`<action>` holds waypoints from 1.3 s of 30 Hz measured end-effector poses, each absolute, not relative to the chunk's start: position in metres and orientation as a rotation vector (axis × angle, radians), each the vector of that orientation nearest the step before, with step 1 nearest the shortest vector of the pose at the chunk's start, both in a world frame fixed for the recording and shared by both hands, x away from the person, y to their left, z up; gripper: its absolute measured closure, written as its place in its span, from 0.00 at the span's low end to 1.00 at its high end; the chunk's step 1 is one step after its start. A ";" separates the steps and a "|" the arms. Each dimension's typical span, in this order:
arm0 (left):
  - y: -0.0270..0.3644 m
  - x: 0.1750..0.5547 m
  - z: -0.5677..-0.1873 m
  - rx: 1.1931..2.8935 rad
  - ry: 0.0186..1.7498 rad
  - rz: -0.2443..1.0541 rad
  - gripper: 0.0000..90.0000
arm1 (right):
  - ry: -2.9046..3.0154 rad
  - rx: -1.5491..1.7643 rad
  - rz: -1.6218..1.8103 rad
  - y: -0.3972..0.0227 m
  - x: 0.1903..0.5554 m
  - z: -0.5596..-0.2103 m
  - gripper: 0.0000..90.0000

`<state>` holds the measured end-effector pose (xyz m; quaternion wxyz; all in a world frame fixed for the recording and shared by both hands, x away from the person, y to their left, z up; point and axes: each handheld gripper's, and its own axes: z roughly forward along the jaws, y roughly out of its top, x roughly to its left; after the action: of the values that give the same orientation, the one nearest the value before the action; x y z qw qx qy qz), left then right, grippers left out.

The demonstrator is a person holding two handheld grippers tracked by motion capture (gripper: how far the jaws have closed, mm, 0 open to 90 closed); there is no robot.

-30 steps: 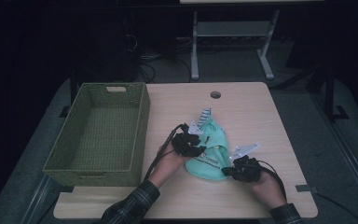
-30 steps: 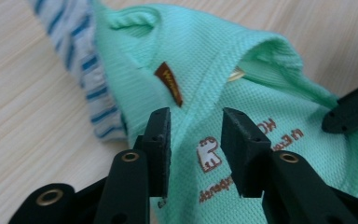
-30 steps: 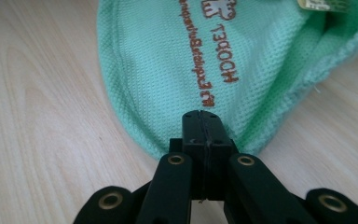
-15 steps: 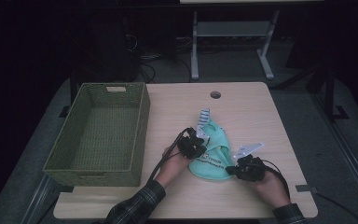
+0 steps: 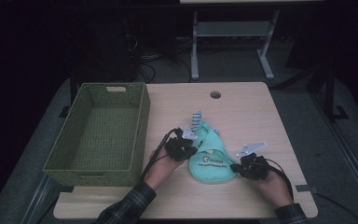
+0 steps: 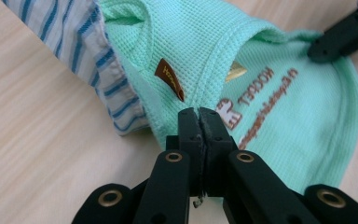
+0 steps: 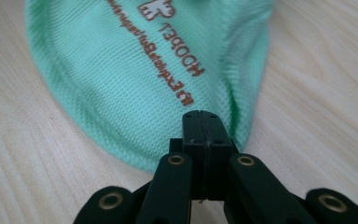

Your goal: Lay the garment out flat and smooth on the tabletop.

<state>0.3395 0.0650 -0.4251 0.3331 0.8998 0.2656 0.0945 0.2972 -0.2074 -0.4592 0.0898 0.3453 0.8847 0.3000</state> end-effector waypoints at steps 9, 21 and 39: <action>0.086 0.319 -0.441 2.411 0.733 0.185 0.98 | 2.606 1.030 0.858 -0.207 0.298 -0.459 1.00; 0.084 0.314 -0.439 2.390 0.710 0.168 0.87 | 2.608 1.019 0.961 -0.207 0.294 -0.449 0.96; 0.060 0.296 -0.451 2.424 0.632 0.042 0.96 | 2.583 0.991 1.111 -0.200 0.350 -0.427 0.82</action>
<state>0.2963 0.0598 -0.4509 0.3126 0.9190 0.2395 0.0161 0.3498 -0.1999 -0.4268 0.0802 0.3313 0.8637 0.3713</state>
